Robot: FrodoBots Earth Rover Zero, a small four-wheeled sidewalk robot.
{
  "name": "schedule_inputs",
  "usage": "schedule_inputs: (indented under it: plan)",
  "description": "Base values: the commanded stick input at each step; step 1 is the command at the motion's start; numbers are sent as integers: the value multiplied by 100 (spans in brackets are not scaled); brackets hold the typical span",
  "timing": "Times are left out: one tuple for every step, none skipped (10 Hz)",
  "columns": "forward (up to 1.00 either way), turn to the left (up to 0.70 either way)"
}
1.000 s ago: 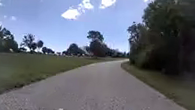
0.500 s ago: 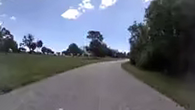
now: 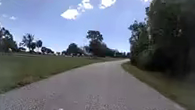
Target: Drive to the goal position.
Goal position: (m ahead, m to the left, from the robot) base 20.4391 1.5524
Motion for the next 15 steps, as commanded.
schedule_inputs:
  plan:
    - [50,0]
    - [50,0]
    - [50,0]
    - [50,4]
    - [50,17]
    - [50,22]
    - [50,13]
    - [50,4]
    - [50,0]
    - [50,0]
    - [50,0]
    - [50,0]
    - [50,0]
    - [50,0]
    - [50,0]
